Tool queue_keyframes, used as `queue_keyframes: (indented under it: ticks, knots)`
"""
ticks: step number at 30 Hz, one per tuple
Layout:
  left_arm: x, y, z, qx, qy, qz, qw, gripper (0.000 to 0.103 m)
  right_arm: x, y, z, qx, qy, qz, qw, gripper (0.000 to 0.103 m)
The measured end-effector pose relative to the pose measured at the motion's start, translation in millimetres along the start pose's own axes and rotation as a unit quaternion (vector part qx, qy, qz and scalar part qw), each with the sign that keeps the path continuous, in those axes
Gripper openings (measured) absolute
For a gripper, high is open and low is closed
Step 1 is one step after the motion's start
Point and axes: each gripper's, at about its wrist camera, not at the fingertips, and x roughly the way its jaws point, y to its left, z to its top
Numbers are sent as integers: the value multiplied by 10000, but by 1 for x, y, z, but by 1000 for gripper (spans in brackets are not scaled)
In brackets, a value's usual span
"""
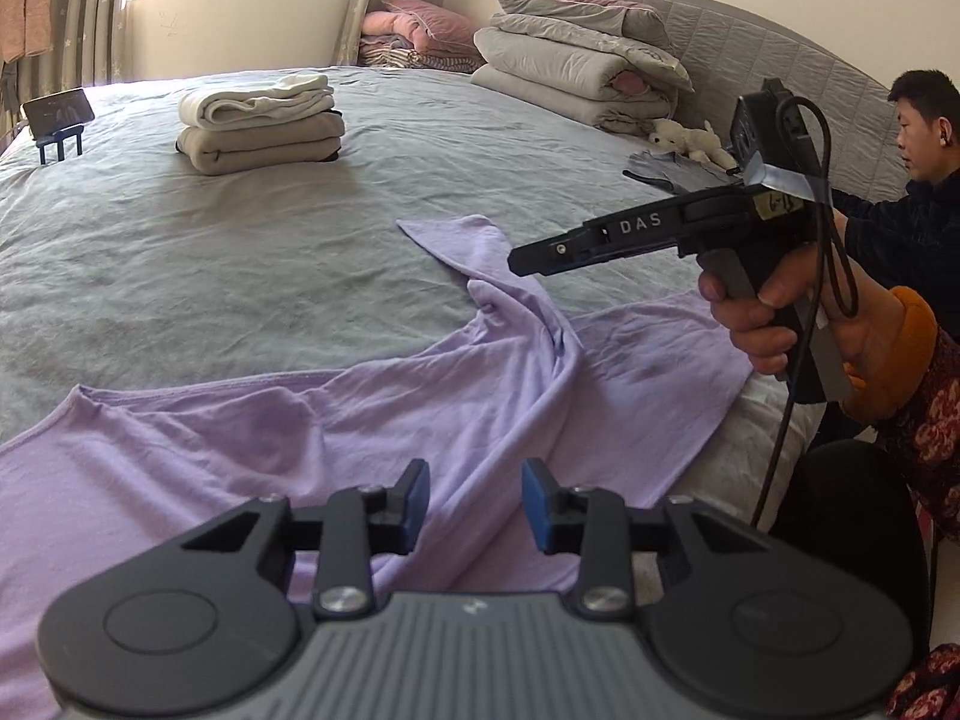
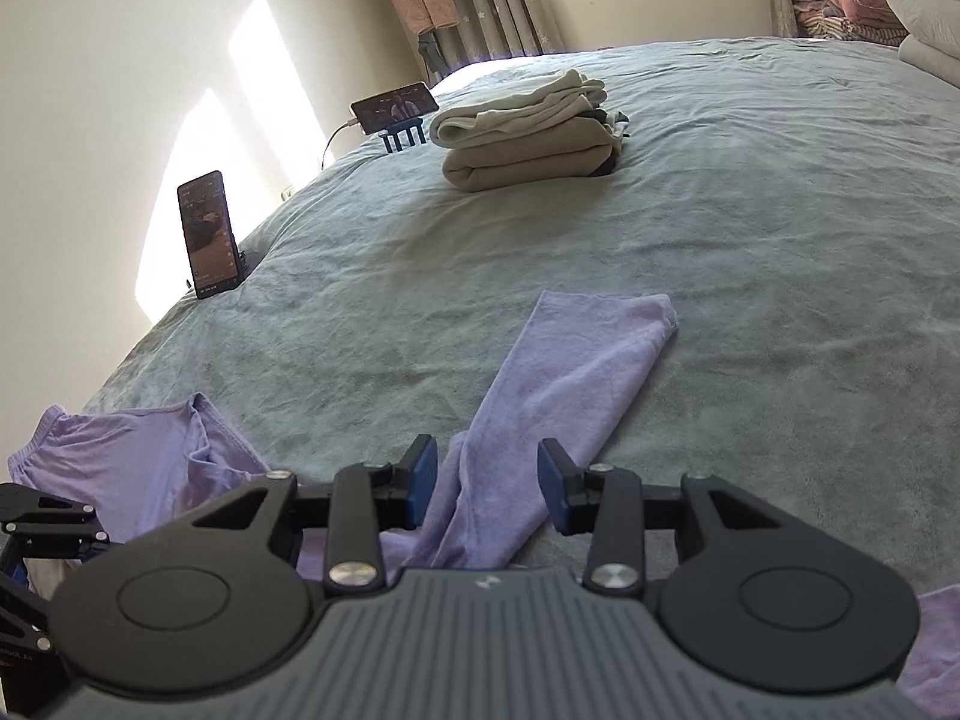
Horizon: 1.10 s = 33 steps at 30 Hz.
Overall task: Fold clothes
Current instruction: 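Grasp the lavender sleeve end with the right gripper and lift it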
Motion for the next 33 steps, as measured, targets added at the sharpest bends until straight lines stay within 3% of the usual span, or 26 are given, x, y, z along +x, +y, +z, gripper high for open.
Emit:
queue_keyframes:
  ticks: [9, 14, 24, 33]
  knots:
    - [16, -9, 0, 59, 106, -223, 9997, 32, 59, 8, 19, -430, 240, -554, 9972, 34]
    - [24, -9, -1, 40, 140, -252, 9996, 30, 64, 1, 17, -488, 186, -843, 9951, 2]
    - [24, -13, -1, 5, 140, -128, 9998, 27, 8, -8, 22, -344, -428, -1220, 9910, 1]
    - [20, -22, -3, 65, 131, -1, 9999, 27, -47, -31, -2, 15, -571, -1511, 9869, 1]
